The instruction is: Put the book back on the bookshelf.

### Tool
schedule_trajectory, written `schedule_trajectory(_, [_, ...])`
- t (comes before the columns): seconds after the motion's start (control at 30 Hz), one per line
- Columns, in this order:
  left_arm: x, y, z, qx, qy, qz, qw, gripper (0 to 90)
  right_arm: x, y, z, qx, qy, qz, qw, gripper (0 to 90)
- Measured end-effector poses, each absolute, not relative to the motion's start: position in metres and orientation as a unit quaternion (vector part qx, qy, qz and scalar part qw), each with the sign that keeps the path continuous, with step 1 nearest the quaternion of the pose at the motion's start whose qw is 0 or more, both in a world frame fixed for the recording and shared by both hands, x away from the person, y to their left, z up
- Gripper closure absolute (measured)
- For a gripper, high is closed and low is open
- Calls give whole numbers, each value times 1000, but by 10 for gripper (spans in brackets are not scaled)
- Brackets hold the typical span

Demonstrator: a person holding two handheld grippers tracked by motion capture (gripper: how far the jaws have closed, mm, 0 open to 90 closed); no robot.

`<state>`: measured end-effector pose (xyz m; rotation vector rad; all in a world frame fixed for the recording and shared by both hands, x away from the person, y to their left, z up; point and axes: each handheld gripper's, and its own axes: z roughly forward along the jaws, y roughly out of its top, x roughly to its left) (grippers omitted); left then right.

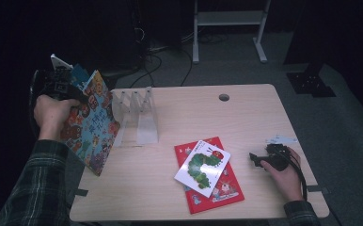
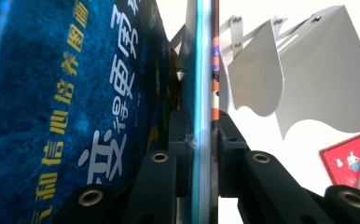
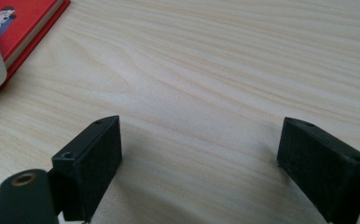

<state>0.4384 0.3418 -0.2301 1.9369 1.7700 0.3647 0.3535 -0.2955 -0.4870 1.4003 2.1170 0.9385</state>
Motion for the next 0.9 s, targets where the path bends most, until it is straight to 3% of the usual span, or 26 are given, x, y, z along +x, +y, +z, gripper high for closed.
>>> schedule_trajectory(0.5, [416,347,-207,706,627,175,279,718,353,-295,-487,505,764,339,216,128])
schedule_trajectory(0.67, [409,344,-195,707,611,189,302,773,353,-295,-487,505,764,339,216,128])
schedule_trajectory(0.9, [408,335,-198,724,594,168,308,896,353,-295,-487,505,764,339,216,128])
